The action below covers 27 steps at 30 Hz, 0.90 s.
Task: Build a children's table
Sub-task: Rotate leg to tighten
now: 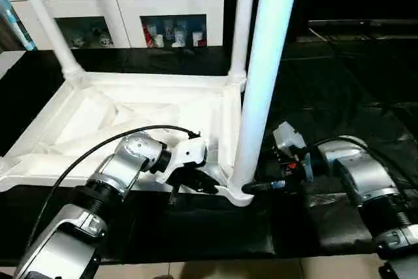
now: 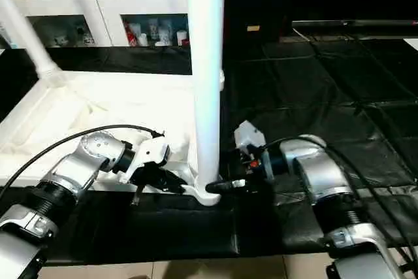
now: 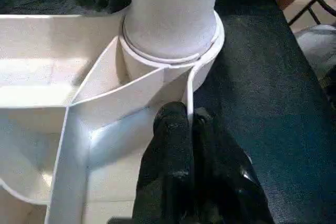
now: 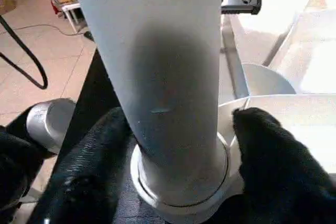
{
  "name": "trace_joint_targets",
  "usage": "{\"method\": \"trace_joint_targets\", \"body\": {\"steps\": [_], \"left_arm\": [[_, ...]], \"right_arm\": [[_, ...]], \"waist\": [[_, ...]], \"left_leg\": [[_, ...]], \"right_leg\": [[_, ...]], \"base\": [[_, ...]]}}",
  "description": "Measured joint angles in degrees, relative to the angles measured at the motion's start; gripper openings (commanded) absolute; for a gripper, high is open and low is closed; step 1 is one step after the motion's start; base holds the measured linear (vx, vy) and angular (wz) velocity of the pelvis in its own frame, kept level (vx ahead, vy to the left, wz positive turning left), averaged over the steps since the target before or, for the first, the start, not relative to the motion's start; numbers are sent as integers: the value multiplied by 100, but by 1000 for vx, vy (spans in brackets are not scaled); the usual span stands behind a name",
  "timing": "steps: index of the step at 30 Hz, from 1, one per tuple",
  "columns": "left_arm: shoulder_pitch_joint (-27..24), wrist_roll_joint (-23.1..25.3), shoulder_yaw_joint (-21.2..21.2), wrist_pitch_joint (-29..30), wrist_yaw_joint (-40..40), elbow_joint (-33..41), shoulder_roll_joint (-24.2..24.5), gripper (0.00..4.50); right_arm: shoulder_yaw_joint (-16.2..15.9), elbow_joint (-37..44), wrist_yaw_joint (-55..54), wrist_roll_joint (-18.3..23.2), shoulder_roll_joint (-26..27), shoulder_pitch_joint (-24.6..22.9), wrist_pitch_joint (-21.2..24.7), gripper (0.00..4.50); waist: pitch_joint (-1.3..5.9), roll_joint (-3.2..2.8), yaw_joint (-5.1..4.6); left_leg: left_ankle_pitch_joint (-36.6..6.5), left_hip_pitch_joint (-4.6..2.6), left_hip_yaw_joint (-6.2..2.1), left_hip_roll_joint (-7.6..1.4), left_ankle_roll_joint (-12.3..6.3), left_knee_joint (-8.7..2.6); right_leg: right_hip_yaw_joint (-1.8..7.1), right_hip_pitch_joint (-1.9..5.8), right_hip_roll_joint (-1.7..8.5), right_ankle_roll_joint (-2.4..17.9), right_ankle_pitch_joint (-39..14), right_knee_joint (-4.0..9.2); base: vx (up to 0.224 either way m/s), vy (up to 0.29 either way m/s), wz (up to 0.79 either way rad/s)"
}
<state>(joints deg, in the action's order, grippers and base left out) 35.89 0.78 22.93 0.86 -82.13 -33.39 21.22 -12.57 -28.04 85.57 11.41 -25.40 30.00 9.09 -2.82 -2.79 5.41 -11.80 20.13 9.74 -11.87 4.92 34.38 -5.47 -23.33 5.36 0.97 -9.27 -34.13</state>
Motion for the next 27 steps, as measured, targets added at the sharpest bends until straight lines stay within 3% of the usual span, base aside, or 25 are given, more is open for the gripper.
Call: {"method": "trace_joint_targets", "body": {"steps": [15,20,24,27], "left_arm": [[0,-2,5,-7,-10,5,11,0],[0,-11,-7,13,-8,5,-5,0],[1,-60,-57,257,99,-7,-108,0],[4,-18,-152,394,399,-90,-155,0]], "right_arm": [[-129,-149,157,20,72,123,-26,207],[-82,-87,131,48,81,67,73,199],[109,281,-214,165,172,-263,334,199],[233,395,-757,145,312,-404,467,199]], "waist": [[1,-1,-5],[2,-2,3],[4,-5,23],[5,-8,-35]], "left_leg": [[0,1,0,-1,0,0],[0,1,0,0,0,0],[0,-1,1,0,1,0],[-4,-14,2,-1,11,1]], "right_leg": [[0,0,0,0,0,-2],[0,1,0,0,0,-2],[1,4,0,1,1,-3],[2,24,-1,2,2,-6]], "base": [[0,0,0],[0,0,0],[0,0,0],[0,0,0]]}}
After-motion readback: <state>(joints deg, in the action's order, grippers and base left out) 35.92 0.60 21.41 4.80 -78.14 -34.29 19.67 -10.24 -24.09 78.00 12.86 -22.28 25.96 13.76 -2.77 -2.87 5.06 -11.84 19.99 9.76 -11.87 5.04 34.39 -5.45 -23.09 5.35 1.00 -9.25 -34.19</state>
